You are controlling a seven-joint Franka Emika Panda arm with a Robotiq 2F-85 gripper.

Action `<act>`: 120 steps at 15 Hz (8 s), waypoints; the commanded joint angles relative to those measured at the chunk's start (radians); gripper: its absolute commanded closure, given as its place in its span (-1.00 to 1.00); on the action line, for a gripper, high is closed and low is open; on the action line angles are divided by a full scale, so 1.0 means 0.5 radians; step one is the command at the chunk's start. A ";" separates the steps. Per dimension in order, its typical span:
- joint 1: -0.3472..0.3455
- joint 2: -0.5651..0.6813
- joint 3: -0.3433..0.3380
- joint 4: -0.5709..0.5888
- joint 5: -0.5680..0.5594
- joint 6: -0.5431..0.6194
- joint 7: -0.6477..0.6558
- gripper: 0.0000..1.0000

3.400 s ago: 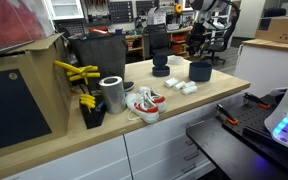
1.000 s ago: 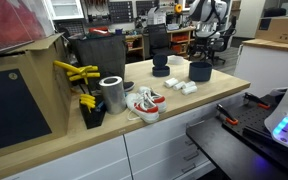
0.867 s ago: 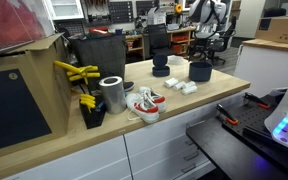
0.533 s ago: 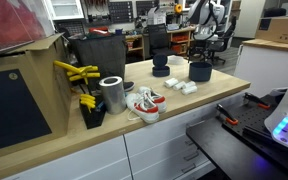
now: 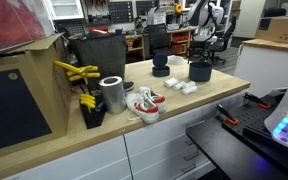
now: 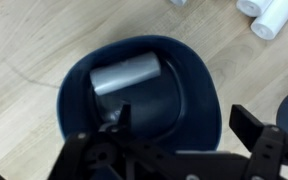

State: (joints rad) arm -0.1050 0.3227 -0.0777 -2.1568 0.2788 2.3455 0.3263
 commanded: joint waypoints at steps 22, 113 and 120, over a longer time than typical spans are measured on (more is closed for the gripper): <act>-0.034 0.109 0.039 0.002 0.047 0.204 -0.439 0.90; -0.168 0.136 -0.029 0.318 -0.770 -0.437 -1.435 -1.00; -0.163 0.185 0.079 0.279 -0.850 -0.323 -1.801 -1.00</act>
State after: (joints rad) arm -0.1819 0.4237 -0.0562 -2.0096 -0.1220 2.1747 -0.5119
